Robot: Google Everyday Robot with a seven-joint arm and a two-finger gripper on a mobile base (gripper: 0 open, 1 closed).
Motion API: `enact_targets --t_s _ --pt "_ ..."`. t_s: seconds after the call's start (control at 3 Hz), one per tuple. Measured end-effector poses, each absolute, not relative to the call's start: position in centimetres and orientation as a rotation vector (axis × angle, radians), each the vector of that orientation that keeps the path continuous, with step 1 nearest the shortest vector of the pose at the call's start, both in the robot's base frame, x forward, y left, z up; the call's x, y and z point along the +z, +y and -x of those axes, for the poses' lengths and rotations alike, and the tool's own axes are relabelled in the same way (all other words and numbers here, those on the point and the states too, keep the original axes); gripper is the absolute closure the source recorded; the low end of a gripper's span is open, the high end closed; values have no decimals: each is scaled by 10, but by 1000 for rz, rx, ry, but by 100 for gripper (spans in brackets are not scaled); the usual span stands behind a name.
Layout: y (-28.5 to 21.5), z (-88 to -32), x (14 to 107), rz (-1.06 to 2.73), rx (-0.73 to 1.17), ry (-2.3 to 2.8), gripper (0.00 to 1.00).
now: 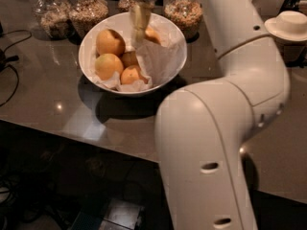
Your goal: Pick orange from white bowl
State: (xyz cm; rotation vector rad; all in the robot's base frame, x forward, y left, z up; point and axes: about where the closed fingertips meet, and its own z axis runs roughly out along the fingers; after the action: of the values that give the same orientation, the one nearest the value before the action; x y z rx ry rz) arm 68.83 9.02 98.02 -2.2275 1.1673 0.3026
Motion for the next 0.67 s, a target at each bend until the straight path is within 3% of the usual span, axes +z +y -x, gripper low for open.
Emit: enact_targets --t_s 0.67 --pt "132 -676 1058 2213 137 948 0"
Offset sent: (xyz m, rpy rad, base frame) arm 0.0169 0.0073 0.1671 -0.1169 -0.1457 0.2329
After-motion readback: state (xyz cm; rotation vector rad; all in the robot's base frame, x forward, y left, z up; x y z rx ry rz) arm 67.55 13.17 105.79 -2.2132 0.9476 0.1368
